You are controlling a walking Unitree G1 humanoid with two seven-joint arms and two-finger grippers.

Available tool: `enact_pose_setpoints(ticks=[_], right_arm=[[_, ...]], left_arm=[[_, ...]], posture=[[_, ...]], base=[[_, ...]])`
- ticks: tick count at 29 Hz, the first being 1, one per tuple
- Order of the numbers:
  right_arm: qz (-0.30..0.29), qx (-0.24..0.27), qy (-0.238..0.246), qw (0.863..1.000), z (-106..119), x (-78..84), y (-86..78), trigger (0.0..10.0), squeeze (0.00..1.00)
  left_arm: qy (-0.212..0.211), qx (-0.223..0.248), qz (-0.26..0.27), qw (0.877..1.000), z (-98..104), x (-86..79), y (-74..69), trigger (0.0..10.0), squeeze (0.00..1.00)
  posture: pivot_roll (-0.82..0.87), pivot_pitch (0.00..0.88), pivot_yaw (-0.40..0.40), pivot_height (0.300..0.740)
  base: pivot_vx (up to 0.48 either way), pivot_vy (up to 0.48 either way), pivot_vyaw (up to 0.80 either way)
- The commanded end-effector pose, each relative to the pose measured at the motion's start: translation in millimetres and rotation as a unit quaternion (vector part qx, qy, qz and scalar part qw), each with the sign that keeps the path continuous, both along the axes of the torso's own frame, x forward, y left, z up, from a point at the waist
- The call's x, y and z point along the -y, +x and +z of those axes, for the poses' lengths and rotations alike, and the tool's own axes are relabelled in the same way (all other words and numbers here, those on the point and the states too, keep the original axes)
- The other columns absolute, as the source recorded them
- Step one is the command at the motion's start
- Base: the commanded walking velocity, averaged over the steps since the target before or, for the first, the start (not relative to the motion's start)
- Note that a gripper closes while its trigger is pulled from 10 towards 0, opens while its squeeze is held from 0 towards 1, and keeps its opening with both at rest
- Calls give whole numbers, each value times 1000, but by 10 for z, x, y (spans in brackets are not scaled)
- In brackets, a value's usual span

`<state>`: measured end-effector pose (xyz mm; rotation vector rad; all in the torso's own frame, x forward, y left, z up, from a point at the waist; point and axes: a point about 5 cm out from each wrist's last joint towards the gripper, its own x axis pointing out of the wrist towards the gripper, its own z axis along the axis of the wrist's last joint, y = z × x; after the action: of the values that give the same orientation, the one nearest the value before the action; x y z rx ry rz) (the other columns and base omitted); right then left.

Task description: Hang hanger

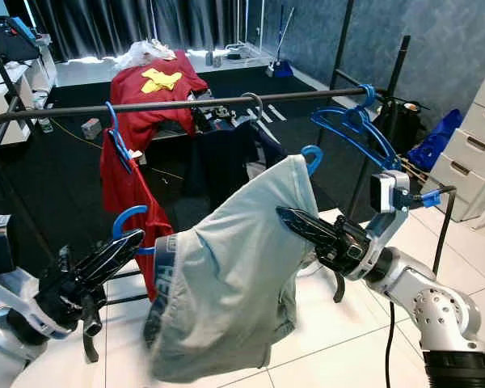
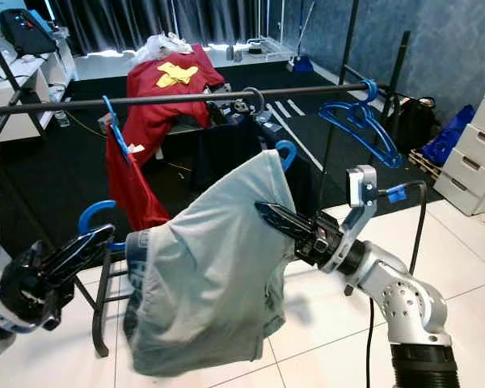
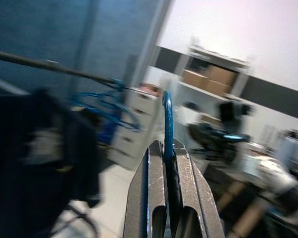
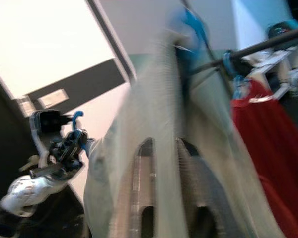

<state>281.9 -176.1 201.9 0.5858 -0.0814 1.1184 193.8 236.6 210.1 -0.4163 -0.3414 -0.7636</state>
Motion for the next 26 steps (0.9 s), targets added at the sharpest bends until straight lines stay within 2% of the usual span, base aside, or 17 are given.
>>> enact_pose_setpoints(ticks=[1, 3, 4, 5, 6, 16, 21, 26], right_arm=[[0, 3, -9, 1000, -20, -25, -9, 10000, 847], [-1, 5, -12, 1000, -27, -34, -10, 10000, 847], [4, 5, -18, 1000, -38, -50, -11, 10000, 314], [4, 5, -18, 1000, -38, -50, -11, 10000, 314], [8, 4, -21, 1000, -45, -60, -13, 10000, 0], [6, 10, -24, 1000, -29, -39, -4, 10000, 0], [6, 16, -23, 1000, 5, 10, -9, 10000, 0], [16, 19, -25, 999, 14, 18, -30, 10000, 0]], left_arm=[[10, 3, -2, 1000, 31, 3, -6, 0, 0], [10, 4, -3, 1000, 33, 13, -5, 0, 0], [10, 4, -10, 1000, 33, 34, -6, 0, 0], [10, 4, -10, 1000, 33, 34, -6, 0, 0], [9, 5, -14, 1000, 34, 47, -8, 0, 0], [11, 11, -38, 999, 64, 118, -24, 0, 0], [31, 11, -75, 997, 85, 153, -124, 0, 0], [36, 13, -80, 996, 94, 158, -138, 0, 0]], posture=[[-73, 0, 11, 740], [-73, 0, 11, 740], [-74, 0, 10, 740], [-74, 0, 10, 740], [-74, 0, 10, 740], [-76, 0, 9, 740], [-74, 0, 8, 740], [-75, 0, 8, 740]], base=[[0, 0, 0], [0, 0, 0], [0, 0, 0], [0, 0, 0], [0, 0, 0], [0, 0, 0], [0, 0, 0], [0, 0, 0]])
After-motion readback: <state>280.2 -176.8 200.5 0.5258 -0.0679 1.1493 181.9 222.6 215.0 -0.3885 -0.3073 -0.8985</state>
